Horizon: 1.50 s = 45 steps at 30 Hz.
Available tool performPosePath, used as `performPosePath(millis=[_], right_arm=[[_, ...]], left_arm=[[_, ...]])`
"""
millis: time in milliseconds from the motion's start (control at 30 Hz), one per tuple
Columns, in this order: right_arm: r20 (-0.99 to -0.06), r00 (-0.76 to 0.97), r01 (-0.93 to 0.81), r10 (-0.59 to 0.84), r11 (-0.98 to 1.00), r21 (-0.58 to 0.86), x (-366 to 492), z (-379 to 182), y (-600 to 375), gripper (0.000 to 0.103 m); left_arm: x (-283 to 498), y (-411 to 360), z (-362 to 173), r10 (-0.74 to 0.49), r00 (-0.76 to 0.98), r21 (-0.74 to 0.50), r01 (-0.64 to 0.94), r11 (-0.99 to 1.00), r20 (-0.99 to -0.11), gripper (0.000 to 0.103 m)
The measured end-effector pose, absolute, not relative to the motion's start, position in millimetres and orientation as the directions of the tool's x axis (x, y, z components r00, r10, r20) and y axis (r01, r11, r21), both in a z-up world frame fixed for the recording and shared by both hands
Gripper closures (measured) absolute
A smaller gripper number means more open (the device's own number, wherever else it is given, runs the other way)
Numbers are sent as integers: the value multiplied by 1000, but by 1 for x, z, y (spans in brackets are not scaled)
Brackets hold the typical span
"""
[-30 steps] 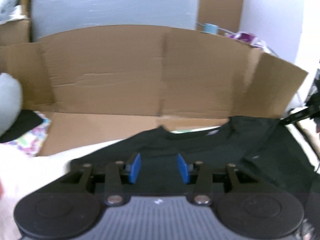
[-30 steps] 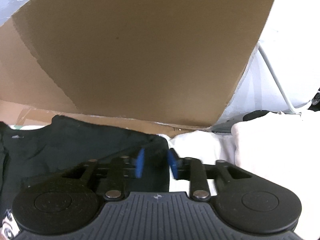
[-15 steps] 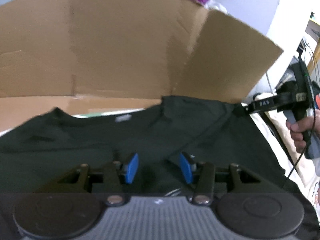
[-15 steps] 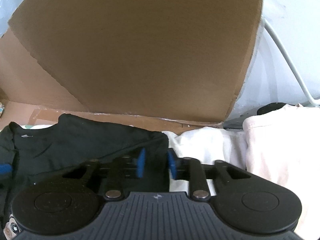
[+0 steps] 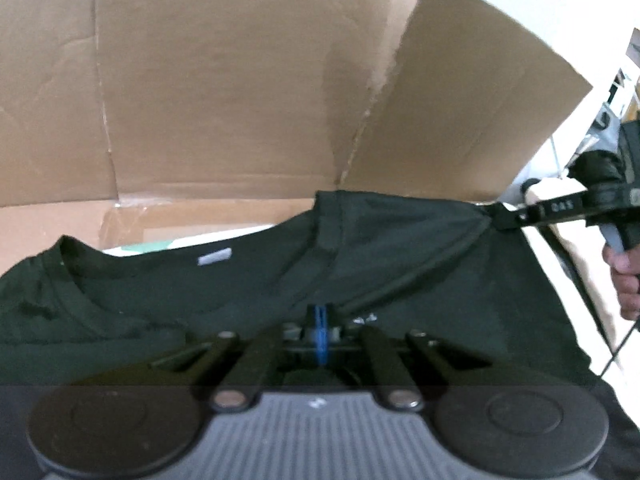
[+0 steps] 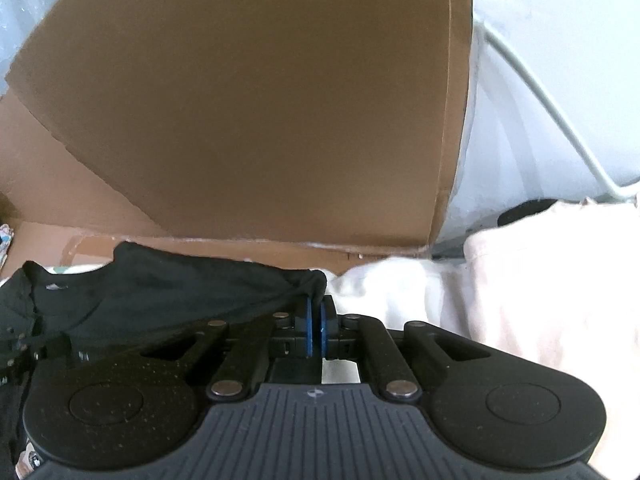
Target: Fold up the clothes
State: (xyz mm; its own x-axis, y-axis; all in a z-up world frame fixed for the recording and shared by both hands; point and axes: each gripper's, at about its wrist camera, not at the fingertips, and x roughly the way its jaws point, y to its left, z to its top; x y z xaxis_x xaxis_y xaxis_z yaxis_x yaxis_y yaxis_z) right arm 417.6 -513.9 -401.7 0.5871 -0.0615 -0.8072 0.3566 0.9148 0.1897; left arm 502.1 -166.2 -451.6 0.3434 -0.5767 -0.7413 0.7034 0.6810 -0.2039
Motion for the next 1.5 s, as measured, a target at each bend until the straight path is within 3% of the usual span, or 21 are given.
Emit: performPosePath(millis=[100,167,200,233,267,300,333,467,533,600,867,1500], right_arm=[[-828,558,353,-49,918,183,419,-400,-514,96],[-846,531,347,-50,924,163,418,-389,-512,86],[-854,518,343,-51,927,153,417,-384,-511,76],[-856,513,343,-54,928,147,410,-375,-509,60],[-859,509,343,-58,929,141,403,-365,-507,49],[-861,505,343,-61,930,135,396,-356,-504,47],[-868,492,337,-66,934,119,386,-348,-499,45],[-883,470,333,-18,929,159,354,-331,-488,44],[-879,476,305,5,937,170,341,-329,-486,44],[-876,482,275,28,944,182,328,-326,-483,44],[-847,519,219,118,939,265,268,-310,-480,44],[-834,514,191,201,921,340,153,-311,-467,44]], left_arm=[[507,-165,-457,-556,360,-178,699,693,-749,102],[512,-162,-457,-549,353,-180,696,695,-757,99],[514,-159,-454,-547,337,-194,690,698,-767,93],[514,-154,-449,-545,325,-207,682,701,-773,78],[513,-148,-444,-543,313,-220,674,705,-779,71],[509,-143,-438,-544,315,-219,675,704,-778,61],[505,-138,-432,-545,317,-218,677,703,-776,59],[485,-100,-398,-528,308,-224,657,719,-792,57],[473,-76,-380,-531,329,-219,651,727,-781,45],[461,-52,-361,-533,351,-214,645,734,-770,44],[408,27,-335,-426,459,-212,448,869,-780,44],[260,160,-350,-221,436,-122,243,962,-872,47]])
